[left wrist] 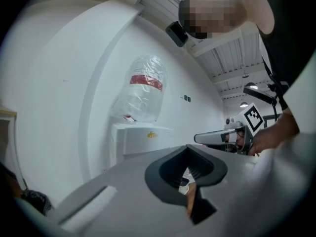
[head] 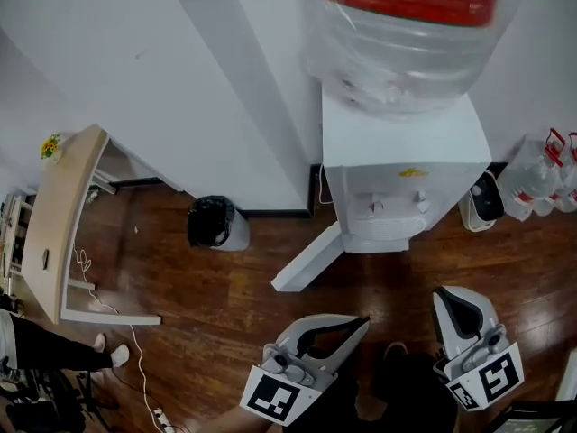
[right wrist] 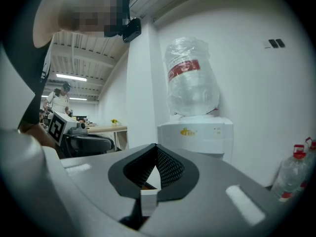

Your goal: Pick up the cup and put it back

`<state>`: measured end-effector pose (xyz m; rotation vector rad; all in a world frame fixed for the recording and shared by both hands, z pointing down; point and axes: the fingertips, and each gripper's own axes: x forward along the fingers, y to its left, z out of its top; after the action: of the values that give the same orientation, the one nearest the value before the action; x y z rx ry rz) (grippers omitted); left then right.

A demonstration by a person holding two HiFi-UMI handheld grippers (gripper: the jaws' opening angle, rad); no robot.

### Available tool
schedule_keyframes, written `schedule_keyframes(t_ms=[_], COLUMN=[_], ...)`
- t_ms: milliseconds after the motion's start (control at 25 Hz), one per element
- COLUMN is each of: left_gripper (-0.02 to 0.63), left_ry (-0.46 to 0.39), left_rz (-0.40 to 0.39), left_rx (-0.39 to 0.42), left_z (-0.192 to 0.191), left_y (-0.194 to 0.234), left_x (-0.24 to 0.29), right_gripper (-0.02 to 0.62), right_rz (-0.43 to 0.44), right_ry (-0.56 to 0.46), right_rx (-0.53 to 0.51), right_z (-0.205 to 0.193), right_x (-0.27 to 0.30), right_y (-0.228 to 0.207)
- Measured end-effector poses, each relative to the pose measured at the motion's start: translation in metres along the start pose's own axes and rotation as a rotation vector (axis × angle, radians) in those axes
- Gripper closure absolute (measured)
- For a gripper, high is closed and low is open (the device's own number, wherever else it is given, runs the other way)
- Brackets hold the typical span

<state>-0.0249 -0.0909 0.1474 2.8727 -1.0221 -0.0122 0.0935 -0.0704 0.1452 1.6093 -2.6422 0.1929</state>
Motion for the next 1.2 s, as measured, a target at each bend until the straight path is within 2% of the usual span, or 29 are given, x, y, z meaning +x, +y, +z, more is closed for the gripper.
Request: schedule_keyframes(t_ms=[440, 600, 720, 840, 1000, 1200], left_gripper=[0.604, 0.604, 0.604, 0.604, 0.604, 0.604], left_ry=[-0.021, -0.052, -0.033, -0.006, -0.012, 0.0], left_rz=[-0.051, -0.036, -0.024, -0.023, -0.051, 0.02], left_rx=[0.071, 0.048, 0.019, 0.009, 0.008, -0.023], left_z=[-0.131, -0.17, -0.213, -0.25, -0.282, -0.313], left_y=[0.033, 0.042, 0.047, 0.05, 0.042, 0.046], left_x=[0.019, 0.015, 0.01, 0.006, 0.009, -0.001], right_gripper=[0.595, 0.595, 0.595, 0.595, 0.595, 0.595], right_rz=[0.039, 0.091, 0.119, 0.132, 0.111, 0.137], right_ry=[-0.019, -0.058, -0.066, -0.061, -0.07, -0.033], right_rx=[-0.015, -0.075, -0.075, -0.1, -0.102, -0.126], right_z=[-0.156, -0.2, -0.234, -0.256, -0.275, -0.307], right_x=[0.037, 0.051, 0.054, 0.051, 0.042, 0.044], right_y=[-0.015, -0.009, -0.003, 0.0, -0.012, -0.015])
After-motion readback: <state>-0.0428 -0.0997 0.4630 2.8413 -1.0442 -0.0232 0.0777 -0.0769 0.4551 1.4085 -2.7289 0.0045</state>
